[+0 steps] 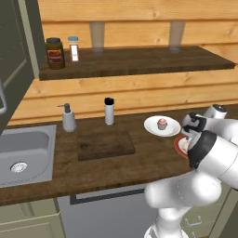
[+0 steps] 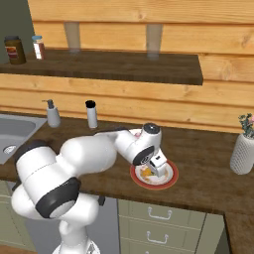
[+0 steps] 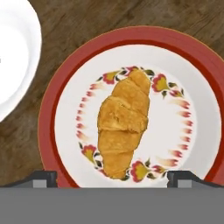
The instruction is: From the different types of pastries on the counter, select a croissant and place it on the cutting board. Then retrieve a jar of jam from the cabinet and place it alongside the croissant on the cutting board.
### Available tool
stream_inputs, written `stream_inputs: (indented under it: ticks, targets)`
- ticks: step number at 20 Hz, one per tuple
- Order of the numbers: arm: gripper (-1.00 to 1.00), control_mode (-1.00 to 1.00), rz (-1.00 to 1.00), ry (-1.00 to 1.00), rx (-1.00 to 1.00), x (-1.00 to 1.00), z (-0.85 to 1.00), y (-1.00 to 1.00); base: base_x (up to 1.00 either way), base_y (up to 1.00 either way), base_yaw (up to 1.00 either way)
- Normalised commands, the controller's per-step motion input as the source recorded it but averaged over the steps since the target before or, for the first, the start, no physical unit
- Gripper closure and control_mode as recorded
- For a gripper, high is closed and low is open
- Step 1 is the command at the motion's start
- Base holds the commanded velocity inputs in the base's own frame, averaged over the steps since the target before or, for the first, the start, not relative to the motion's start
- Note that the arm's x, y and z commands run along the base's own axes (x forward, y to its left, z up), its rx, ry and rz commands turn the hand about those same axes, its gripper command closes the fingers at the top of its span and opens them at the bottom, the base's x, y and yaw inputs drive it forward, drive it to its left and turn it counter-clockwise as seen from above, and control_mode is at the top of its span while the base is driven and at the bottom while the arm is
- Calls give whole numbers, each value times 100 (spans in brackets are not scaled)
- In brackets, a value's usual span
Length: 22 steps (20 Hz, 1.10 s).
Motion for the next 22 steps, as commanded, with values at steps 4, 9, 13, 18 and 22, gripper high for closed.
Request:
stream_inputs:
  ticks: [4,9,13,18,22]
  targets:
    - [-100,-100,-2,0,0,16,-25,-16,0,0,0]
    - [-100,-100,-3,1,0,13,-19,-20,0,0,0]
    - [-100,-100,0,0,0,17,-17,-1,0,0,0]
    - [-100,-100,0,0,0,4,-8,-1,0,0,0]
    - [-100,-100,0,0,0,0,-19,0,0,0,0]
